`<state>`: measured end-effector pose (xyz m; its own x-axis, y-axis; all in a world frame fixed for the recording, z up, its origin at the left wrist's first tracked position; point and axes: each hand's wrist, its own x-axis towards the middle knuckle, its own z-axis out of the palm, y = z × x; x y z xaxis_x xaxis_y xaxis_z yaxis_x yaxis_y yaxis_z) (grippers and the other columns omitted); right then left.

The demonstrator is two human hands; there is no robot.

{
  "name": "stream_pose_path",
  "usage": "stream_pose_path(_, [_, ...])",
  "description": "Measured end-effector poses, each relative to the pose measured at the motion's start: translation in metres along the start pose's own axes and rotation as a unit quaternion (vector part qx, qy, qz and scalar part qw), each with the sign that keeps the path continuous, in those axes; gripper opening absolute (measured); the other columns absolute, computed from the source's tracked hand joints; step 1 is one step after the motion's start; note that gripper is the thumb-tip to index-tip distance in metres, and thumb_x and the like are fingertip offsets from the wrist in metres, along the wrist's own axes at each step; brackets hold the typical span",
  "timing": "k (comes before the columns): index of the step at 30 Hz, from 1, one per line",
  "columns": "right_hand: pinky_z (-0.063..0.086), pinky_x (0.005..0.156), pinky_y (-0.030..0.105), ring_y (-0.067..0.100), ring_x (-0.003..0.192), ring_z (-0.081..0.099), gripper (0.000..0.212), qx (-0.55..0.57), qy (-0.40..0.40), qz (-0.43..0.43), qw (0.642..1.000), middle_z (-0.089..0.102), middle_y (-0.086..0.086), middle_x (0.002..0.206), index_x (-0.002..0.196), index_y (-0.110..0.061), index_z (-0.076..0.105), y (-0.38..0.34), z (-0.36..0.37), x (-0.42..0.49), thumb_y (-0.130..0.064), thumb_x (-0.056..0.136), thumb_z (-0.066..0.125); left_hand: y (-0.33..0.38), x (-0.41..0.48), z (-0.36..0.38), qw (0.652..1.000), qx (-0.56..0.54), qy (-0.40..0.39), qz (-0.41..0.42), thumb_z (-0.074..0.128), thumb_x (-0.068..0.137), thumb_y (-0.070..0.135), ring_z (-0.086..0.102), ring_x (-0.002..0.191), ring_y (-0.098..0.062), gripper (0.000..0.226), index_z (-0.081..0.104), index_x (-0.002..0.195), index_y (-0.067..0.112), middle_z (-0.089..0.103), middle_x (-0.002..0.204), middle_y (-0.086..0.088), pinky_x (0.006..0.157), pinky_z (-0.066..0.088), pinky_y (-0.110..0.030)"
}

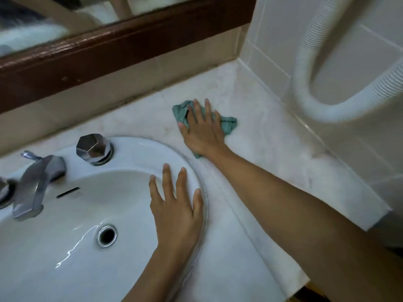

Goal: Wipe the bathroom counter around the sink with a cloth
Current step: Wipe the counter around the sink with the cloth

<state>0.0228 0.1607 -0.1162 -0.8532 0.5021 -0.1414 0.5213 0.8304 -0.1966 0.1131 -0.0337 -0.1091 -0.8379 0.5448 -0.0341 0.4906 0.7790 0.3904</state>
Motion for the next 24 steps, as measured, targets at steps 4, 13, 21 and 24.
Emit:
stream_pose_path(4, [0.008,0.119,0.045,0.023,0.149,-0.002,0.061,-0.004,0.010,-0.093,0.996,0.001,0.001,0.163,0.154,-0.019,0.005,0.007,0.000,-0.022,-0.044,0.102,0.023,0.000,0.000,0.000,1.000,0.008,-0.002,0.003,0.022,0.095,0.055,-0.007,0.150,-0.026,0.062,0.026,0.151,0.027,0.000,0.164,0.002,0.114,0.000,-0.033])
stream_pose_path(13, [0.012,0.117,0.040,0.024,0.147,0.012,0.059,-0.020,0.060,0.115,0.991,0.014,0.000,0.162,0.151,-0.021,0.025,0.166,-0.020,-0.072,-0.049,0.099,0.022,0.004,-0.001,-0.005,0.999,-0.027,-0.026,-0.016,0.021,0.092,0.057,-0.006,0.148,-0.029,0.065,0.024,0.151,0.030,0.000,0.164,0.005,0.112,0.023,-0.049])
stream_pose_path(21, [0.024,0.114,0.050,0.033,0.145,0.022,0.055,0.022,0.090,0.089,0.992,0.027,0.007,0.157,0.146,-0.022,0.038,0.029,0.029,-0.201,-0.042,0.096,0.031,0.005,-0.003,-0.007,0.999,-0.031,-0.019,-0.015,0.021,0.089,0.060,-0.004,0.148,-0.028,0.069,0.028,0.150,0.029,0.005,0.164,0.004,0.112,0.022,-0.050])
stream_pose_path(24, [0.022,0.115,0.048,0.031,0.147,0.014,0.055,0.026,0.066,0.100,0.992,0.019,-0.001,0.160,0.149,-0.031,0.031,0.039,0.029,-0.265,-0.050,0.097,0.027,0.005,-0.003,-0.009,0.999,-0.028,-0.015,-0.011,0.020,0.089,0.061,-0.003,0.148,-0.028,0.070,0.028,0.151,0.028,0.005,0.164,0.004,0.112,0.022,-0.052])
